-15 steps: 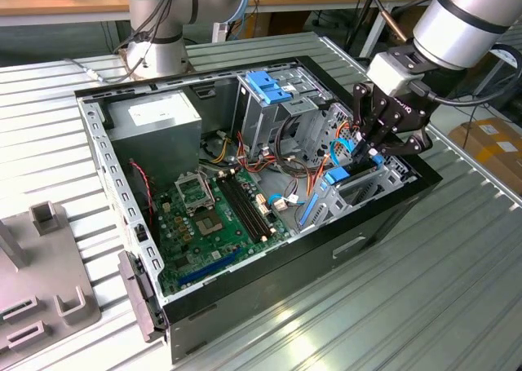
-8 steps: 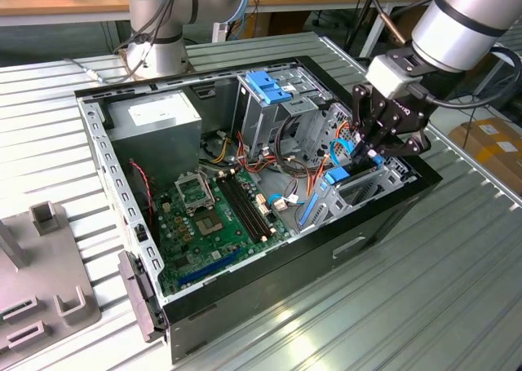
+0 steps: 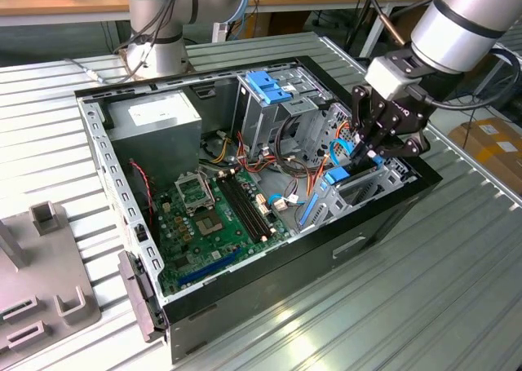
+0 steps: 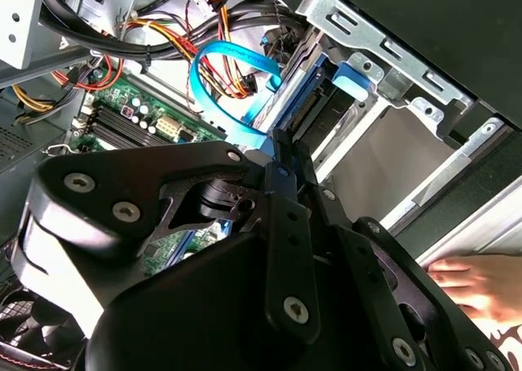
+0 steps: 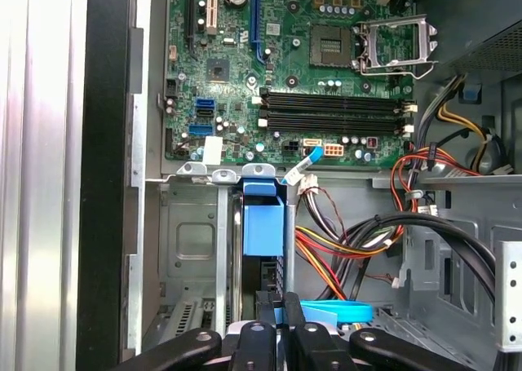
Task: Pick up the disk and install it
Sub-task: 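Insert the first disk wire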
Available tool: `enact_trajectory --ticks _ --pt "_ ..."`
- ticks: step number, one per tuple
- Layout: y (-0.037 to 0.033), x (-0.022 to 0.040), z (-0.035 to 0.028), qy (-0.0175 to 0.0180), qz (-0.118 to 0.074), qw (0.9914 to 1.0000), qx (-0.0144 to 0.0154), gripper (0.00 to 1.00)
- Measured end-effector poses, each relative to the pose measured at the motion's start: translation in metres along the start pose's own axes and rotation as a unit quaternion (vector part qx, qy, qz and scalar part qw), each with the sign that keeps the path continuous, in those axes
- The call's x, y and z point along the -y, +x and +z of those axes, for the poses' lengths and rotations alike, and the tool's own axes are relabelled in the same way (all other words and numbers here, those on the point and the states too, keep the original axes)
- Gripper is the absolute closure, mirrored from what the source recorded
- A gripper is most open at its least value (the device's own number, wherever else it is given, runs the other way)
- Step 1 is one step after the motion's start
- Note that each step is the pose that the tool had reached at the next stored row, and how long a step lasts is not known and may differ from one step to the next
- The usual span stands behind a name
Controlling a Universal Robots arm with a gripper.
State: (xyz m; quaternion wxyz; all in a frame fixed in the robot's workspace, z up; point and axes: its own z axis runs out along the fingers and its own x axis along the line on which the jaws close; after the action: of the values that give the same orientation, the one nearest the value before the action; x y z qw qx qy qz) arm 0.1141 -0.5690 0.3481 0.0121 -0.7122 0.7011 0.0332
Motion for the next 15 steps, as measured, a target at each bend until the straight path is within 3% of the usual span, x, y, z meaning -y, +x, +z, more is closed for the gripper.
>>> enact_trajectory --ticks 7,8,9,12,15 --pt "0.0005 0.0002 0.0075 0.0000 0.000 1.00000 0.0003 0.83" --pt "0.0005 0.0002 0.0075 0.0000 0.000 1.00000 0.0002 0.83" --pt "0.0005 0.0002 0.0075 0.0000 0.000 1.00000 -0.0001 0.76" --pt "0.0005 0.0002 0.0072 0.0000 0.000 1.00000 0.0000 0.76" --pt "0.0001 0.0001 0.0020 0.0000 0.000 1.00000 -0.0004 0.76"
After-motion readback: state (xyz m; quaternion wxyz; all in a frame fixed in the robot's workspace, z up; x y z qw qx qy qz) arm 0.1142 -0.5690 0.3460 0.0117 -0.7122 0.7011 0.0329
